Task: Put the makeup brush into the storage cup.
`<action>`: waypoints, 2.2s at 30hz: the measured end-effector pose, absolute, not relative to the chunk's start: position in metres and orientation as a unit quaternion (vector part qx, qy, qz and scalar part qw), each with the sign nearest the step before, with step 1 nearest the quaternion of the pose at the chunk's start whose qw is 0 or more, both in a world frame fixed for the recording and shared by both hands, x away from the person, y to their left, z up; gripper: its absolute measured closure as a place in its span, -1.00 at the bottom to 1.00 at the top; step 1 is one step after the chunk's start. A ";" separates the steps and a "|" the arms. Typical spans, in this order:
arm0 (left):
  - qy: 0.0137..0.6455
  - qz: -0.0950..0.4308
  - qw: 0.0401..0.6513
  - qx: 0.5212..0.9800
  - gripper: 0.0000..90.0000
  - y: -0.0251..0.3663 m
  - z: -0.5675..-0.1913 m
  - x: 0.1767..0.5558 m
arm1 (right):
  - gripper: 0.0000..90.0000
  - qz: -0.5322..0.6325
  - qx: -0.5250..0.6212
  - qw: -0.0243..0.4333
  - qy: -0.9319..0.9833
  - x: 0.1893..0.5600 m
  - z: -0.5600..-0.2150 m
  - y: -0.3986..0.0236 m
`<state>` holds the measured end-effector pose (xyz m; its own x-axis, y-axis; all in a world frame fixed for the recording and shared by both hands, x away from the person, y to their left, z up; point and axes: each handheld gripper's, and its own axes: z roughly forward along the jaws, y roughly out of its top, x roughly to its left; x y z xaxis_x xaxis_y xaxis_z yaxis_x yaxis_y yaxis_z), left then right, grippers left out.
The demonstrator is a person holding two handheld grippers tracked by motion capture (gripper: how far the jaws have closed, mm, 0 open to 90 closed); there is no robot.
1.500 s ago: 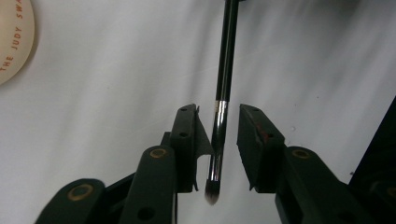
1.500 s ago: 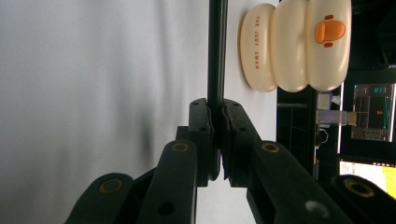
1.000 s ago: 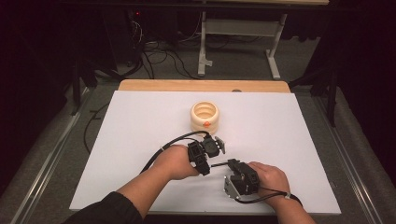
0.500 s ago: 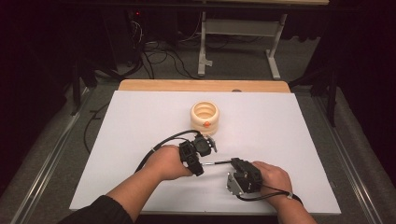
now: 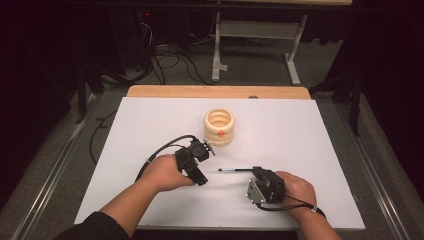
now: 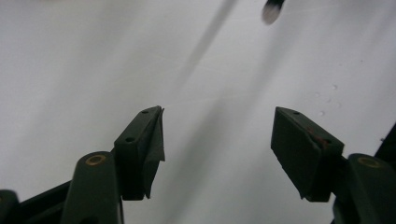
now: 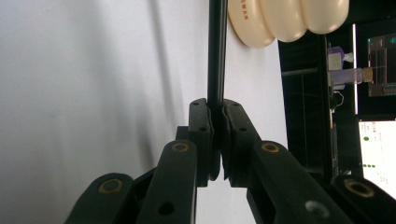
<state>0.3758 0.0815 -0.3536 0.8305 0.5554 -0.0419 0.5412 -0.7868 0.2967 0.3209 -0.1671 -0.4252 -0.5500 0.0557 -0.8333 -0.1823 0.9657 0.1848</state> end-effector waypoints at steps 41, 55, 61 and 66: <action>0.390 0.100 0.258 0.878 -0.86 0.128 -0.375 0.378 | 0.92 0.182 0.093 0.453 0.868 0.329 -0.416 -0.187; 0.415 0.127 0.338 0.835 -0.89 0.133 -0.386 0.374 | 0.92 0.214 0.144 0.435 0.863 0.335 -0.416 -0.196; 0.419 0.132 0.365 0.821 -0.89 0.136 -0.395 0.371 | 0.92 0.221 0.150 0.432 0.862 0.337 -0.415 -0.199; 0.432 0.137 0.388 0.802 -0.89 0.144 -0.398 0.368 | 0.92 0.224 0.150 0.430 0.862 0.340 -0.414 -0.200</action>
<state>0.3676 0.1437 -0.3982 0.5889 0.7998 -0.1163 0.5876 -0.3248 0.7411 0.3396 -0.1999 -0.4140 -0.5852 0.4510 -0.6739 0.0657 0.8547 0.5150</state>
